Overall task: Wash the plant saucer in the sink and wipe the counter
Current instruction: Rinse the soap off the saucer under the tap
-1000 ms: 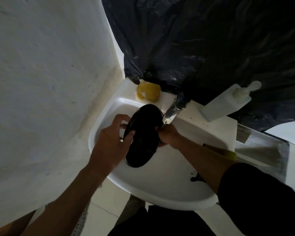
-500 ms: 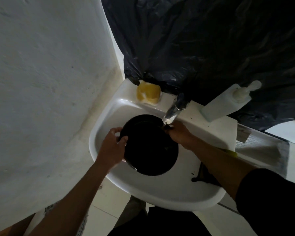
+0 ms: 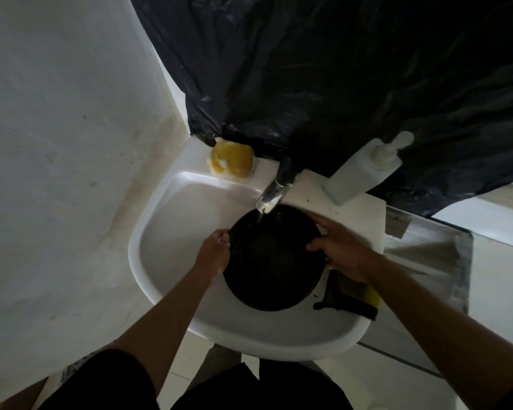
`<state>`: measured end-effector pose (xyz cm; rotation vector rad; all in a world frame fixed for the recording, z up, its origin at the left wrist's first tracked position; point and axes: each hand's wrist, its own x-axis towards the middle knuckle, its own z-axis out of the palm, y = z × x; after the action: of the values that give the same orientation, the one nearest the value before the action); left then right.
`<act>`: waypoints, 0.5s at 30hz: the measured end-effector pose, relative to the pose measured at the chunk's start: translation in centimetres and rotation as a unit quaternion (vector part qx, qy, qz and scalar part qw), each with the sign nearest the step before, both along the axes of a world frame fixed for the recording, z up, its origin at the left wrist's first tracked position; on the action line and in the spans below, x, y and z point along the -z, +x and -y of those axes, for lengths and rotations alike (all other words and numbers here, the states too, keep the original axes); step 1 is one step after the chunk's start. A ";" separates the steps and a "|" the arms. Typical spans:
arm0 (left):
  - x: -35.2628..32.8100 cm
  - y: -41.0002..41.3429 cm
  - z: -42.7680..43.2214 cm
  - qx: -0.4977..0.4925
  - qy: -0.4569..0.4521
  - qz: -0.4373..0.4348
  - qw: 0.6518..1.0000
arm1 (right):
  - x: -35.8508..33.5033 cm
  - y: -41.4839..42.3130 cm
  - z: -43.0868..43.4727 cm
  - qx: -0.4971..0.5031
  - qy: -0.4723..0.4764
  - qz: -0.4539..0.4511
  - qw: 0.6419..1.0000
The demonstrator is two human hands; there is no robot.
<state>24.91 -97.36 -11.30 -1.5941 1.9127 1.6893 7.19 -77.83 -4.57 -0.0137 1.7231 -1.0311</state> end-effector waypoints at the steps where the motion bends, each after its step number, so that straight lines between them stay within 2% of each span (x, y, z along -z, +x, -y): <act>1: 0.2 -0.4 -0.3 0.005 0.005 0.001 1.000 | -0.3 0.0 -0.4 0.003 -0.005 -0.004 1.000; 6: 0.8 -2.7 -1.7 0.023 0.031 0.010 0.999 | -2.0 0.2 -1.7 -0.021 -0.011 -0.034 0.999; 15: 1.6 -4.9 -3.0 0.051 0.021 0.050 0.997 | -3.4 -0.4 -2.6 -0.051 -0.023 -0.062 0.996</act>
<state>19.97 -94.33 -12.94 -1.5101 1.8643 1.5675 6.81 -75.27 -1.16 -0.1978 1.7902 -1.0118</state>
